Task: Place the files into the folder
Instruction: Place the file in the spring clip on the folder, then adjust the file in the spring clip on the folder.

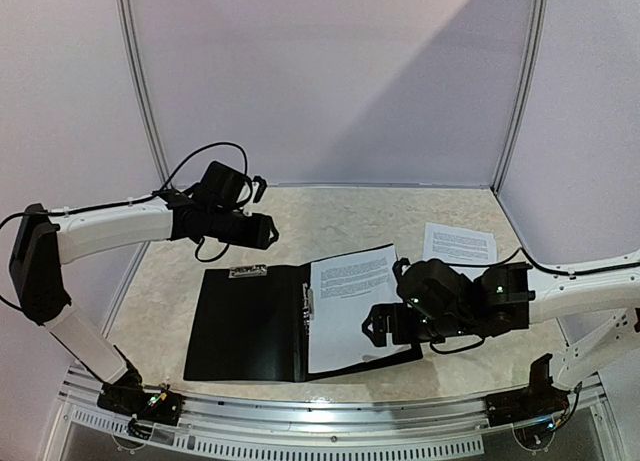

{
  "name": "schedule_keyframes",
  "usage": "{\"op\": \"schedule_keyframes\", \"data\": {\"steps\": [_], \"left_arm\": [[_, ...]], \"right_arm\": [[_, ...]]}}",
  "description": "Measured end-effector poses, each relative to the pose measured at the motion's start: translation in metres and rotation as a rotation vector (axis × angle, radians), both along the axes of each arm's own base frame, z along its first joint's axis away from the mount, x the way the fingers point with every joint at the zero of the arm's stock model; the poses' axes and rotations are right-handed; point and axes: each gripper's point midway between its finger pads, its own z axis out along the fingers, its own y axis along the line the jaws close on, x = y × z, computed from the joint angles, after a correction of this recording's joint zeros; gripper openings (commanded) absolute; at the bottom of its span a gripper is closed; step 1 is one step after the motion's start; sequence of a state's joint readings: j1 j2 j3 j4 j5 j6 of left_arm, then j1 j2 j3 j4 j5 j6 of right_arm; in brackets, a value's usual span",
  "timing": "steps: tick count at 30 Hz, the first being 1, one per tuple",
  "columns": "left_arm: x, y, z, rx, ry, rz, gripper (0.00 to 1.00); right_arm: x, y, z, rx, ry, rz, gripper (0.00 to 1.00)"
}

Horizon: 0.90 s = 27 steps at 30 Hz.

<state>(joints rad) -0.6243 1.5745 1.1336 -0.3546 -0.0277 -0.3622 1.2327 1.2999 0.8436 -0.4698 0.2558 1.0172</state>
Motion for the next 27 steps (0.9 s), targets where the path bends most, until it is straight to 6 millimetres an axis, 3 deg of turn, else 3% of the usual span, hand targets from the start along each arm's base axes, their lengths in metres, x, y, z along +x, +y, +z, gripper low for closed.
{"op": "schedule_keyframes", "data": {"steps": [5,10,17,19,22,27], "left_arm": [[0.002,0.003,0.005,-0.014,-0.006,0.011,0.57],[0.001,0.003,0.005,-0.019,0.000,0.006,0.57],[-0.007,-0.012,0.014,-0.082,-0.003,-0.066,0.57],[-0.013,-0.019,0.023,-0.098,-0.035,-0.108,0.57],[-0.035,-0.043,0.040,-0.093,-0.111,-0.219,0.58],[-0.116,-0.116,0.063,-0.024,-0.281,-0.534,0.58]], "right_arm": [[0.005,-0.012,0.015,-0.069,-0.017,-0.035,0.99],[0.010,-0.044,0.016,-0.179,-0.059,-0.093,0.99],[0.031,-0.094,0.060,-0.145,-0.300,-0.209,0.98],[0.031,-0.110,0.067,-0.114,-0.383,-0.194,0.94],[0.036,-0.126,0.085,-0.095,-0.480,-0.189,0.91],[0.055,-0.131,0.119,-0.158,-0.594,-0.190,0.80]]}}
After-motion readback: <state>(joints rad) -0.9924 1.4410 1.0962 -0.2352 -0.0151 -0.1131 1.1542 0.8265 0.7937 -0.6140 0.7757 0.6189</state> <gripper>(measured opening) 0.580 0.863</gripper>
